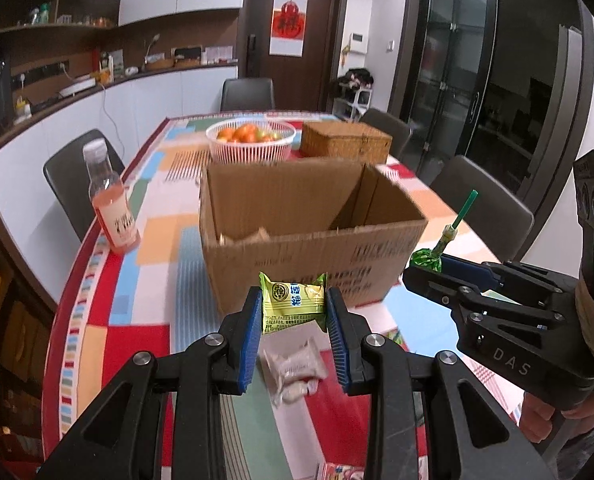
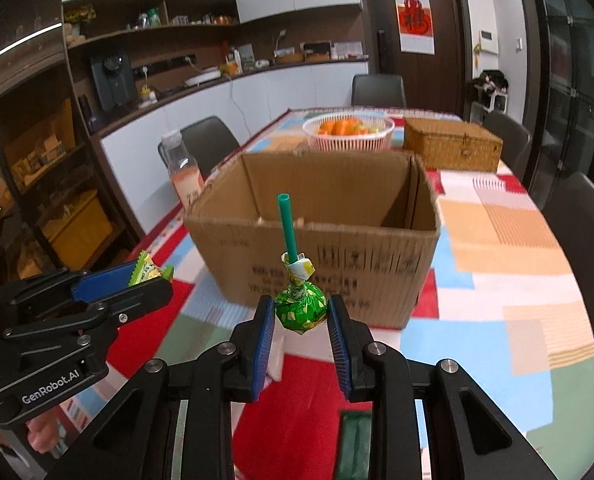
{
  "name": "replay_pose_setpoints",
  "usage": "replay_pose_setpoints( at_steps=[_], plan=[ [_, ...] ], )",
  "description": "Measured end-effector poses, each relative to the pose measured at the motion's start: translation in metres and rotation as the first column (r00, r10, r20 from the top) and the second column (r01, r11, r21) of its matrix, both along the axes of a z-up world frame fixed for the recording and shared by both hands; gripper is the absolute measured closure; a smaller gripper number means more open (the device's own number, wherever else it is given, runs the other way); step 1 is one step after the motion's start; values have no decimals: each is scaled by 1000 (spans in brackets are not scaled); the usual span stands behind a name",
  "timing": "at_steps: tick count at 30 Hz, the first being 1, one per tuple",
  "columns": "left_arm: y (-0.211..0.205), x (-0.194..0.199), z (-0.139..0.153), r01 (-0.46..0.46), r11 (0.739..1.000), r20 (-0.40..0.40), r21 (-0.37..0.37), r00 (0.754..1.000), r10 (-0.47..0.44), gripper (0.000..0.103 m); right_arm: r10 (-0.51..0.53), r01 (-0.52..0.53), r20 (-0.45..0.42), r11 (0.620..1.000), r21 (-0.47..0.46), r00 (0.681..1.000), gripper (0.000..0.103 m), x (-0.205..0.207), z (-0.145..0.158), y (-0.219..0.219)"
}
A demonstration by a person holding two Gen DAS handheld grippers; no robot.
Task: Organize snacks
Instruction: 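Carry the green wafer to the box with the left tool while the right tool lifts a green lollipop, then lower the wafer and lollipop into the box and open both tools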
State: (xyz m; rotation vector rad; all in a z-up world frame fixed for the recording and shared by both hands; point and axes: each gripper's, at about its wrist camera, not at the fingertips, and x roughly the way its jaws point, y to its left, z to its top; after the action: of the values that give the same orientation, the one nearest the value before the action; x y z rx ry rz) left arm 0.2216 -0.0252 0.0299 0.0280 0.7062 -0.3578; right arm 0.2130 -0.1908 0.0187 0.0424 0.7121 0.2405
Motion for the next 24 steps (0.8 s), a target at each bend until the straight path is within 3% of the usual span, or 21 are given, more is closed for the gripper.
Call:
replay_pose_setpoints(
  at_steps=[13, 24],
  plan=[
    [-13, 31, 32, 9, 1000, 88, -7, 996, -9, 72, -12, 11, 115, 1000, 3, 993, 75, 20, 36, -8],
    [-21, 71, 38, 13, 1000, 69, -6, 998, -12, 72, -12, 13, 114, 1000, -14, 993, 75, 57, 47, -15]
  ],
)
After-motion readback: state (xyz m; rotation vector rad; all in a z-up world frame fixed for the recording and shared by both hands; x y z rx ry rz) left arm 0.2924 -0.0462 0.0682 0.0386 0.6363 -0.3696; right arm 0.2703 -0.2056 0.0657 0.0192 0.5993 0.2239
